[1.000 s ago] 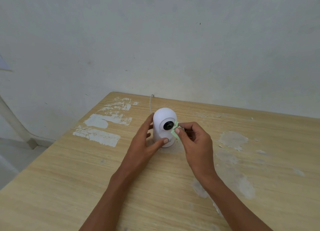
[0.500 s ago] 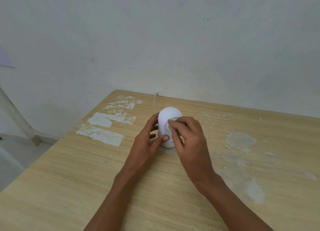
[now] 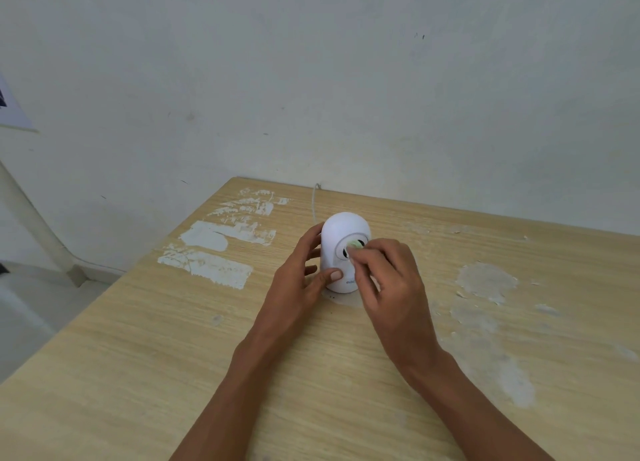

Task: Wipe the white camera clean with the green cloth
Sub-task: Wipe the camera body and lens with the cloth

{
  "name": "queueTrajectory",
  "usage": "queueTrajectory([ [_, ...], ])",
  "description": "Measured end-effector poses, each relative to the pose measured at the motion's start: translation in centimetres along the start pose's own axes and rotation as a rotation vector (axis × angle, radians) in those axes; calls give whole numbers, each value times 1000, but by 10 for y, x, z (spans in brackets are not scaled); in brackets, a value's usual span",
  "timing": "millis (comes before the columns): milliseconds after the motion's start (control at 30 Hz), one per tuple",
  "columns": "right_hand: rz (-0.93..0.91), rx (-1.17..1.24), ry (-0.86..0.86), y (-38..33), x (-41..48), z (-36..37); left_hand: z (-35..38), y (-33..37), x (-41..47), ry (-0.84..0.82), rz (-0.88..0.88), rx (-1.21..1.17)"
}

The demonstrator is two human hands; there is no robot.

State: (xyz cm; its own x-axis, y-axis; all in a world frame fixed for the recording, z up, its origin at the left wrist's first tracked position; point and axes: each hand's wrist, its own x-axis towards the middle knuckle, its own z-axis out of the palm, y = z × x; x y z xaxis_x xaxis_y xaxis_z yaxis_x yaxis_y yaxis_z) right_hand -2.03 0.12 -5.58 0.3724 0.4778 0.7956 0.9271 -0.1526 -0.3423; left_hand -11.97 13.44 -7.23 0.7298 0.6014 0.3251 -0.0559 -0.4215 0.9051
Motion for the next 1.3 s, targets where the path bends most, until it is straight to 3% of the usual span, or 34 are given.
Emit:
queueTrajectory([
  [267, -15, -2, -124, 5, -6, 3, -1, 0, -1, 0, 16, 13],
  [567, 50, 137, 2, 4, 6, -1, -1, 0, 0, 2, 8, 2],
  [767, 242, 210, -78, 9, -5, 1, 0, 1, 0, 4, 6, 7],
  [967, 77, 161, 16, 0, 11, 0, 0, 0, 0, 5, -1, -7],
  [1300, -65, -9, -142, -3, 2, 4, -2, -1, 0, -29, 8, 26],
])
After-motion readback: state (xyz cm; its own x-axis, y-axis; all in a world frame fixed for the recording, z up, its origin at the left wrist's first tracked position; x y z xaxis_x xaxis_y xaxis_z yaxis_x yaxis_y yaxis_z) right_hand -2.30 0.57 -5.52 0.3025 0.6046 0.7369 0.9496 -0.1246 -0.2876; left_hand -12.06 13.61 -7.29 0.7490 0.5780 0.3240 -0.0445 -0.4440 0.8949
